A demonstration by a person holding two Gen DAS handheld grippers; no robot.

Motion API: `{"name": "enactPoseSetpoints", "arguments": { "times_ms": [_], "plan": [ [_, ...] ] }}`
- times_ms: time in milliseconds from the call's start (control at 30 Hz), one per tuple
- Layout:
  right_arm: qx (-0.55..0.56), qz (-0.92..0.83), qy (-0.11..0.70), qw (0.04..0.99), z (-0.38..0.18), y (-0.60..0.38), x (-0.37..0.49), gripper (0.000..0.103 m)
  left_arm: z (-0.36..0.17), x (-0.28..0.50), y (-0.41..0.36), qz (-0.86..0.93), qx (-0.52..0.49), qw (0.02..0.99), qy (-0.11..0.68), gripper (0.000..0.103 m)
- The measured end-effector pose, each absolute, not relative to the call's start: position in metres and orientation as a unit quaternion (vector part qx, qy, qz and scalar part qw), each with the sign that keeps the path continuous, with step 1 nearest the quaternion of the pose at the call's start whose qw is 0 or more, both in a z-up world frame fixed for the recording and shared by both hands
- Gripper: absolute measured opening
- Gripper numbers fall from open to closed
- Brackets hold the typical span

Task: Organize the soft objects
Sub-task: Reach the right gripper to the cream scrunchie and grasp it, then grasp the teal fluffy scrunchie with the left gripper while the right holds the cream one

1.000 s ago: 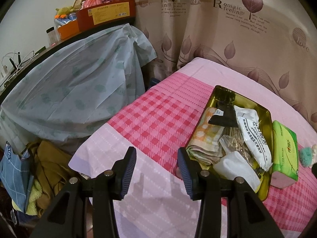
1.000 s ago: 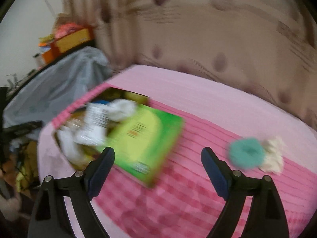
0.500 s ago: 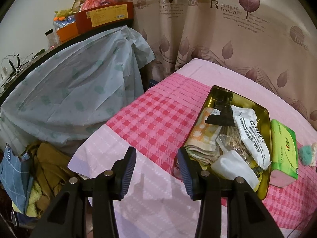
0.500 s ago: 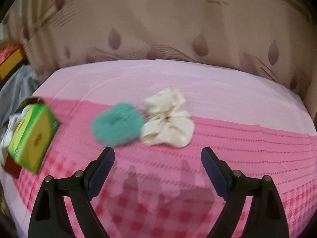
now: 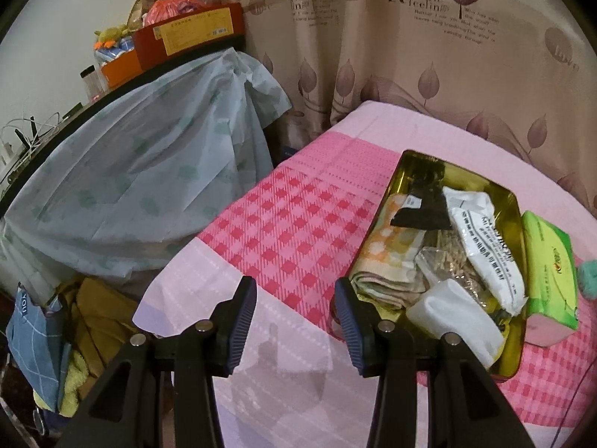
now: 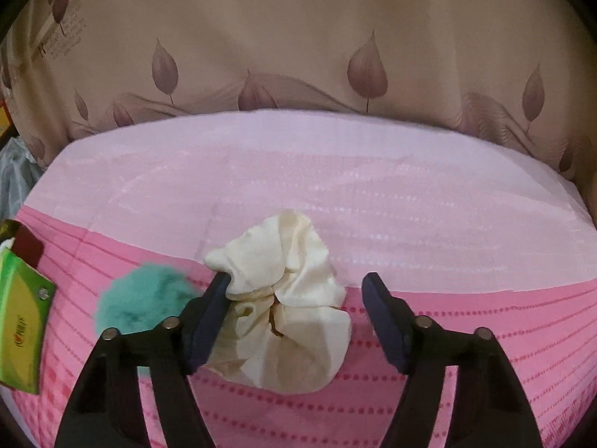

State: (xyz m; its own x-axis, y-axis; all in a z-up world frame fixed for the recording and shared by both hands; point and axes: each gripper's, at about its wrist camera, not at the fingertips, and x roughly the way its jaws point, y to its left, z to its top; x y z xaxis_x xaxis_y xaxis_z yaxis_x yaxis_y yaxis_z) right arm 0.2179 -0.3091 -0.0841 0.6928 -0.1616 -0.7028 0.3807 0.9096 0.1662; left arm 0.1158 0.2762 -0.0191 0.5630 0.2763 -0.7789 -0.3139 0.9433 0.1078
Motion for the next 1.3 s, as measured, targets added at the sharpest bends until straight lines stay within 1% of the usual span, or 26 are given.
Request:
{"name": "enactPoseSetpoints", "arguments": {
  "times_ms": [100,167,233,267,300,333,567,700,733,767,1100,1133,1167,1300],
  "plan": [
    [0.148,-0.14,0.371,0.906,-0.097,-0.306,0.219,0.068,-0.022,0.118,0.275,0.168,-0.015,0.882,0.44,0.044],
    [0.136,-0.14,0.366,0.91,-0.099,-0.302,0.218,0.063,-0.023,0.119,0.273,0.166,-0.008,0.882,0.44,0.044],
    [0.135,-0.14,0.365,0.911,-0.099,-0.301,0.215,0.051,-0.023,0.119,0.27,0.166,-0.002,0.883,0.438,0.044],
    [0.131,-0.14,0.365,0.911,-0.099,-0.3,0.213,0.047,-0.023,0.118,0.269,0.166,0.002,0.884,0.437,0.044],
    [0.127,-0.138,0.364,0.912,-0.099,-0.298,0.209,0.04,-0.022,0.118,0.267,0.167,0.003,0.884,0.436,0.044],
    [0.126,-0.137,0.364,0.913,-0.099,-0.297,0.206,0.036,-0.021,0.117,0.266,0.166,0.004,0.886,0.434,0.044],
    [0.147,-0.14,0.356,0.912,-0.104,-0.305,0.162,0.033,-0.015,0.112,0.247,0.146,0.029,0.893,0.424,0.044],
    [0.148,-0.149,0.357,0.91,-0.107,-0.312,0.133,0.033,-0.006,0.107,0.214,0.103,0.057,0.903,0.414,0.045],
    [0.149,-0.153,0.358,0.909,-0.107,-0.316,0.125,0.033,-0.005,0.106,0.204,0.084,0.055,0.905,0.415,0.046],
    [0.15,-0.154,0.358,0.909,-0.107,-0.318,0.12,0.033,-0.003,0.105,0.195,0.065,0.051,0.905,0.417,0.05],
    [0.154,-0.21,0.368,0.892,-0.104,-0.362,0.066,0.033,0.005,0.119,0.056,-0.104,0.078,0.901,0.414,0.051],
    [0.158,-0.213,0.368,0.891,-0.105,-0.365,0.062,0.033,0.003,0.122,0.041,-0.12,0.08,0.898,0.416,0.053],
    [0.163,-0.22,0.367,0.889,-0.106,-0.37,0.058,0.033,0.001,0.126,0.024,-0.14,0.083,0.893,0.42,0.057],
    [0.184,-0.223,0.36,0.887,-0.109,-0.382,0.049,0.033,-0.012,0.145,-0.03,-0.184,0.084,0.875,0.439,0.059]
  ]
}}
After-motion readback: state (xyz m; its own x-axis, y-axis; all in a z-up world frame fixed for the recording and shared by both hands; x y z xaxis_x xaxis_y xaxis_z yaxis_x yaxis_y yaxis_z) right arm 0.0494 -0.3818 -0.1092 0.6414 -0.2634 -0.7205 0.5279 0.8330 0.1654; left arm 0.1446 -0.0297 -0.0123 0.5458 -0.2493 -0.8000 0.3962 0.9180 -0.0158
